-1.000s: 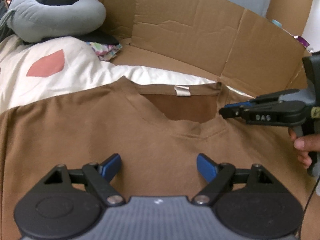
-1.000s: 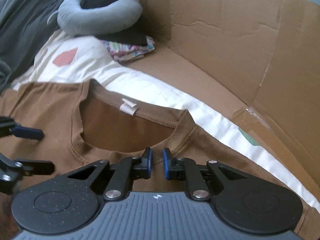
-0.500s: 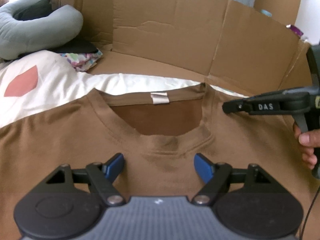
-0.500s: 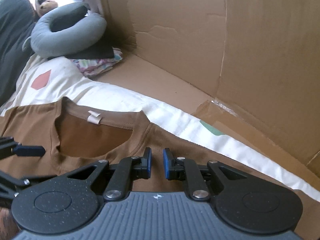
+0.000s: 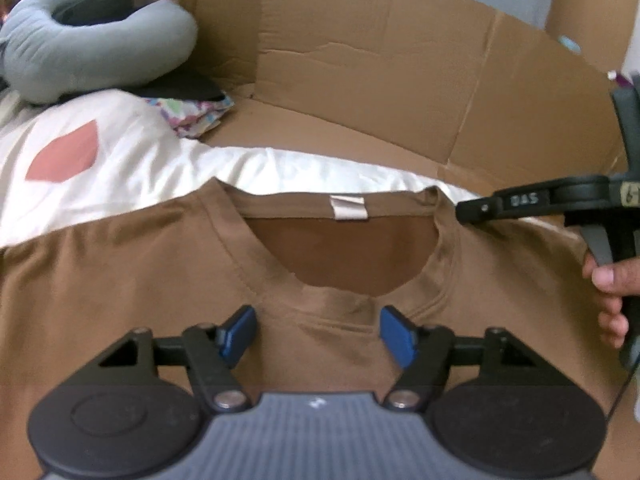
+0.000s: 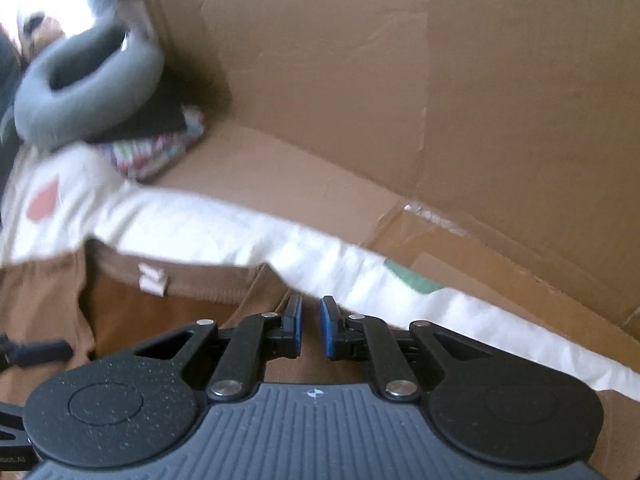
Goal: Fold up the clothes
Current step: 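Move both open tools over the shirt collar and shoulders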
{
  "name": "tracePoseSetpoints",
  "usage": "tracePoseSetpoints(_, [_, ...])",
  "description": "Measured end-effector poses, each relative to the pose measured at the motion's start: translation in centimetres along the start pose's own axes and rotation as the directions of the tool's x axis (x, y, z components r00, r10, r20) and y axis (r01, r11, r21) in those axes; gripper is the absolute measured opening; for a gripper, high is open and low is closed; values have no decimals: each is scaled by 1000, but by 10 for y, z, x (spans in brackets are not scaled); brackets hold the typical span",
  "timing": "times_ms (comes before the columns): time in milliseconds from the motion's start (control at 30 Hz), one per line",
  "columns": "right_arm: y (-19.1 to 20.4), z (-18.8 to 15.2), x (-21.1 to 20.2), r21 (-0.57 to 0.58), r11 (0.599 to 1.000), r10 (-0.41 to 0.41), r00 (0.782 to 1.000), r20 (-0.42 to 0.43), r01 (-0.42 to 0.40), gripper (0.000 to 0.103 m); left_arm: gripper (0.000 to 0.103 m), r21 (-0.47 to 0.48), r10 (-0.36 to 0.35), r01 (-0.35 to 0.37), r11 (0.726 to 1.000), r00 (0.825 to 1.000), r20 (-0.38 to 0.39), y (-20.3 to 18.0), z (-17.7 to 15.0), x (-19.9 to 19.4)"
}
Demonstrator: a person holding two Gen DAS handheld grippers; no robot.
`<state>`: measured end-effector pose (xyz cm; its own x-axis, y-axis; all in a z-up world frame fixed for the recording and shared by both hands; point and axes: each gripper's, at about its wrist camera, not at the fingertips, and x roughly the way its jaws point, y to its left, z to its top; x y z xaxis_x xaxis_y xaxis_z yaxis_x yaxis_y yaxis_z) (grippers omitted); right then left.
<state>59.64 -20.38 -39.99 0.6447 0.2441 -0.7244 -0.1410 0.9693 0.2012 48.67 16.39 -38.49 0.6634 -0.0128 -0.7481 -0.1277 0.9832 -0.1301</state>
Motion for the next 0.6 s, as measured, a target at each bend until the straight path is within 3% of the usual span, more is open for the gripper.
tracePoseSetpoints(100, [-14, -3, -25, 19, 1000, 8, 999, 35, -8, 36, 71, 38, 7, -8, 999, 1000, 19, 7, -3, -17])
tracePoseSetpoints(267, [-44, -14, -69, 12, 1000, 3, 999, 50, -4, 36, 71, 31, 58, -59, 998, 998, 38, 26, -14, -45])
tracePoseSetpoints(600, [-101, -66, -135, 23, 993, -118, 992, 35, 117, 36, 71, 25, 134, -135, 991, 990, 50, 57, -36, -94])
